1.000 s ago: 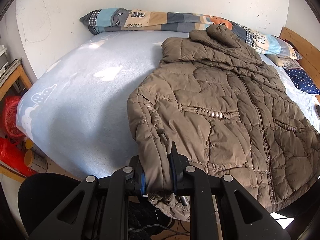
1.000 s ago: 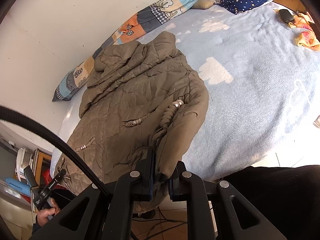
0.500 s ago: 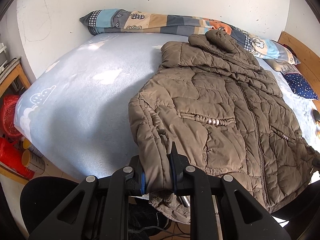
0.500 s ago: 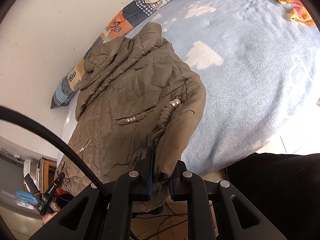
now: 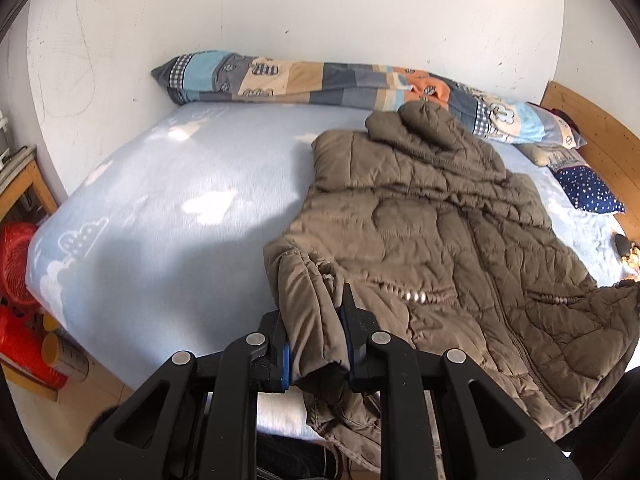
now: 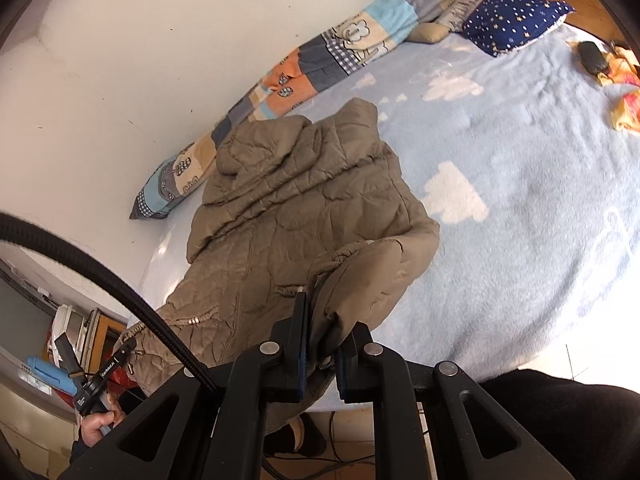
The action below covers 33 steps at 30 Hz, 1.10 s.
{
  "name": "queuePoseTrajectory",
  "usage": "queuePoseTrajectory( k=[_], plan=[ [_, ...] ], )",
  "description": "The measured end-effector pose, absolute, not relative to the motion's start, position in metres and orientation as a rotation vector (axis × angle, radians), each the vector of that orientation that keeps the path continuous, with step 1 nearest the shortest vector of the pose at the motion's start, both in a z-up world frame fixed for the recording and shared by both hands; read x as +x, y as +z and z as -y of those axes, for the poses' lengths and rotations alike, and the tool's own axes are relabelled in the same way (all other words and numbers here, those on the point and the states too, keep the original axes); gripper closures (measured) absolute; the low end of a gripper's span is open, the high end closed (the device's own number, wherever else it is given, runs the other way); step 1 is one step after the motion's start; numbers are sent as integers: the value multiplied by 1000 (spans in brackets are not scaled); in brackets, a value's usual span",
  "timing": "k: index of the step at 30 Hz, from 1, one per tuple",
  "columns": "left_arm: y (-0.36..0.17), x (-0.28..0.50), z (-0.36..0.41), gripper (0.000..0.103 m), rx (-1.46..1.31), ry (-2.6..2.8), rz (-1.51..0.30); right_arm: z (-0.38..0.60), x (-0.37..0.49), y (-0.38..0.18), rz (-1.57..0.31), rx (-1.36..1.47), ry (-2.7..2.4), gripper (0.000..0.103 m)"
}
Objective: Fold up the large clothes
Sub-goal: 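Fold the gripped jacket side over onto the other half with both tools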
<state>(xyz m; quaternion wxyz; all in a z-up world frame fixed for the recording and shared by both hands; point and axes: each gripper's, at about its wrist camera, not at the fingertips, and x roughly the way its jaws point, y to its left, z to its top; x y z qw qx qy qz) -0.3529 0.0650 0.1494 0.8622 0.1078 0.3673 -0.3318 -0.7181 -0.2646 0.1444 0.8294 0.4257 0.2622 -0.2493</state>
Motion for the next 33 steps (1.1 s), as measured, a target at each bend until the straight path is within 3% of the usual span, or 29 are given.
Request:
queuePoseTrajectory(
  k=[18,33],
  plan=[
    [228,-279,3,85,197,-702,-623,338,-647,239,-466,677,-560,92],
    [238,-169,98,84,168,-790,-735,435,-542,255,-494,550,-594,92]
  ],
)
